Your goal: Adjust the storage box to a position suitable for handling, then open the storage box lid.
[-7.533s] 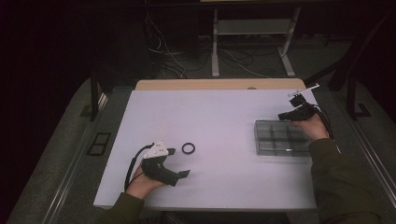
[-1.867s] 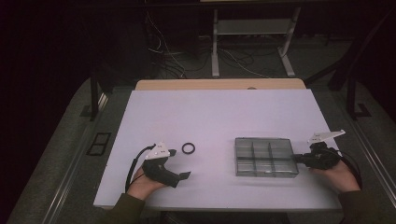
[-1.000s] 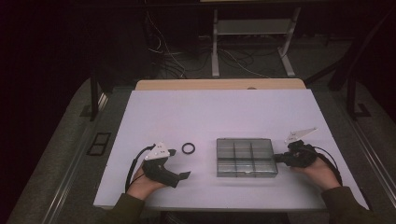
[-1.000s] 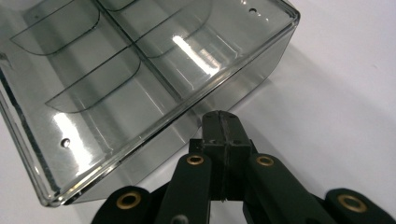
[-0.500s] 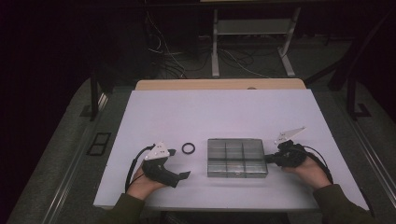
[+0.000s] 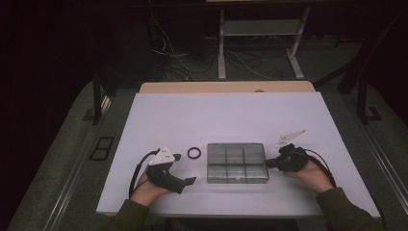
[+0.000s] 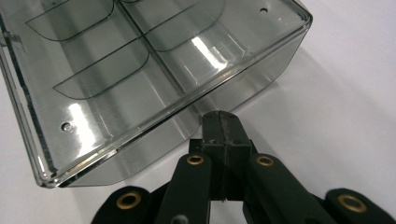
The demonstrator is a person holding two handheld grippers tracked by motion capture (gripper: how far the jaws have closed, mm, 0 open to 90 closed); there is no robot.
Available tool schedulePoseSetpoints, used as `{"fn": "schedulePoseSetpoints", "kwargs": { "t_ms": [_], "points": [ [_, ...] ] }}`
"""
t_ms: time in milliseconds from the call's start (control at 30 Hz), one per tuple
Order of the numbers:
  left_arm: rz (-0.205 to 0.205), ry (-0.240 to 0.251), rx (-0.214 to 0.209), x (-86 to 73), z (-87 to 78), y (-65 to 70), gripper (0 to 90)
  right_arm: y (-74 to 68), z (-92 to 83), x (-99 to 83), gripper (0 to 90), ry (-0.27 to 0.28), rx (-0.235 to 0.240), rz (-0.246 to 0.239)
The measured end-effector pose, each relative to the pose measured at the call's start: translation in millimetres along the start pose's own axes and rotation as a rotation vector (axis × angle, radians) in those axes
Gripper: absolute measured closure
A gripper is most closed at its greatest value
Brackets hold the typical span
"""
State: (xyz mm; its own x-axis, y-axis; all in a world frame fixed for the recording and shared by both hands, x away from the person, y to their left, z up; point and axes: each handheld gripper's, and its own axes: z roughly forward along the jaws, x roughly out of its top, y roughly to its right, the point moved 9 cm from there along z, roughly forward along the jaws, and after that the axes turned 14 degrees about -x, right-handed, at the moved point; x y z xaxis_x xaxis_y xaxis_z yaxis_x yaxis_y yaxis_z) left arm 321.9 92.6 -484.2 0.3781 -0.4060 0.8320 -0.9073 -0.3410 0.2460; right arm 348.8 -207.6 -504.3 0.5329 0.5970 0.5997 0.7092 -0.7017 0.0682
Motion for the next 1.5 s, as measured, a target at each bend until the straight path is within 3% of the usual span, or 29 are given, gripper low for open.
{"fn": "schedulePoseSetpoints", "kwargs": {
  "t_ms": [367,500,567,733,800,867,967,1100,1333,1500],
  "points": [
    [0.000,0.001,0.001,-0.1,-0.7,-0.1,0.0,-0.8,1.2,2.5,89.1,0.016,0.005,-0.002],
    [0.000,0.000,0.003,-0.6,-1.3,-0.8,0.0,7.1,-5.5,3.8,88.8,0.058,-0.010,0.042],
    [0.000,0.001,0.003,-0.7,-1.3,-0.7,0.0,13.4,-10.6,3.7,83.0,0.095,-0.029,0.083],
    [0.002,0.000,0.006,-0.6,-1.7,0.1,0.0,18.0,-16.1,3.4,72.6,0.139,-0.039,0.124],
    [0.007,-0.005,0.007,-0.6,-2.3,0.1,0.0,18.6,-18.8,2.6,60.2,0.170,-0.050,0.145],
    [0.013,-0.006,0.006,-0.4,-2.6,0.4,0.0,18.8,-19.9,2.4,57.9,0.182,-0.050,0.146],
    [0.020,0.001,0.004,0.0,-3.0,0.1,2.6,18.0,-26.5,1.3,43.3,0.226,-0.046,0.183],
    [0.020,0.007,0.007,0.3,-4.6,0.0,4.5,18.0,-27.8,-2.6,38.9,0.247,-0.064,0.198],
    [0.019,0.016,-0.006,-0.3,-4.2,3.3,15.4,12.6,-32.9,-11.0,39.0,0.277,-0.098,0.209],
    [0.032,0.007,-0.035,-0.4,-2.6,7.5,27.3,2.6,-33.7,-19.5,44.7,0.281,-0.079,0.207]
  ]
}}
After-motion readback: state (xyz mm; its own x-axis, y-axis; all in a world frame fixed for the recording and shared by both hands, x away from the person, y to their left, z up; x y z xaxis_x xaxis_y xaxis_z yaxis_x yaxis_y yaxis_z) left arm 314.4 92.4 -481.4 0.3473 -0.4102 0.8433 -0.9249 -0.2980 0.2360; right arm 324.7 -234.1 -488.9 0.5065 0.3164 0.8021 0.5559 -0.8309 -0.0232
